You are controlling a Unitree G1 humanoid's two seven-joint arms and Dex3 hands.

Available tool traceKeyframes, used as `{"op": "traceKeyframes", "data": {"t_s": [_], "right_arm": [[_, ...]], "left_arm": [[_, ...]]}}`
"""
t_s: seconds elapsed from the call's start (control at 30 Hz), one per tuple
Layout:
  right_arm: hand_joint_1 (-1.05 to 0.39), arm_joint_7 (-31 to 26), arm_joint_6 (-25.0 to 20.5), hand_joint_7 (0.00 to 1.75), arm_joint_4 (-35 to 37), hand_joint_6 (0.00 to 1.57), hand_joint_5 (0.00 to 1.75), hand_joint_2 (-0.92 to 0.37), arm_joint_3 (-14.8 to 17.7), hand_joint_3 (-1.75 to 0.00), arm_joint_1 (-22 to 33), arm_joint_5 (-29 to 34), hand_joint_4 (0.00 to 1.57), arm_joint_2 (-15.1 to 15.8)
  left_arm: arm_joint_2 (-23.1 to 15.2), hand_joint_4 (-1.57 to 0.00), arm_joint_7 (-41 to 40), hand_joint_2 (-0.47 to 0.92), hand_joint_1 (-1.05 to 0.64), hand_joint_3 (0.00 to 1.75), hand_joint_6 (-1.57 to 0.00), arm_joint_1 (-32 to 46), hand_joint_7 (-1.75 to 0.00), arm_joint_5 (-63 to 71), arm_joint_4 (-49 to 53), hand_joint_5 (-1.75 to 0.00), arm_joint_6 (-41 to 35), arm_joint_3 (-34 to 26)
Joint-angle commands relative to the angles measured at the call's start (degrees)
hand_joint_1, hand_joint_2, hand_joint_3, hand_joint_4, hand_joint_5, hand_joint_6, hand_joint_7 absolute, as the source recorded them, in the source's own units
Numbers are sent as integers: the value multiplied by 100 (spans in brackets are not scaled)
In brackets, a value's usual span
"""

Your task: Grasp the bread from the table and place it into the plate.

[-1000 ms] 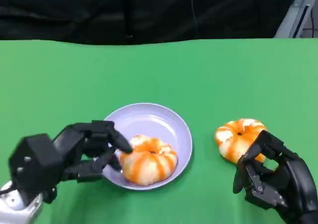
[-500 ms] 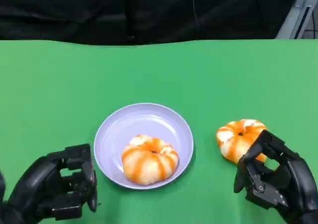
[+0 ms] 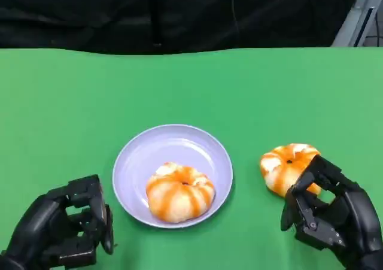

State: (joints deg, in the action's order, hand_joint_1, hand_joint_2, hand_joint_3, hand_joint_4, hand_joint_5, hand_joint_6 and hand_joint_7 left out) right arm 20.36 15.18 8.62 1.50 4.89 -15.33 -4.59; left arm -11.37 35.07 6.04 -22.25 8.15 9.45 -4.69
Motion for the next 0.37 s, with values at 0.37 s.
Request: {"op": "traceKeyframes", "data": {"t_s": [0.37], "right_arm": [[-12, -19, 4, 175, -169, 61, 175, -61, 0, -109, 123, -7, 85, 67]], "left_arm": [[52, -88, -22, 54, 14, 148, -76, 118, -175, 104, -203, -175, -10, -14]]}}
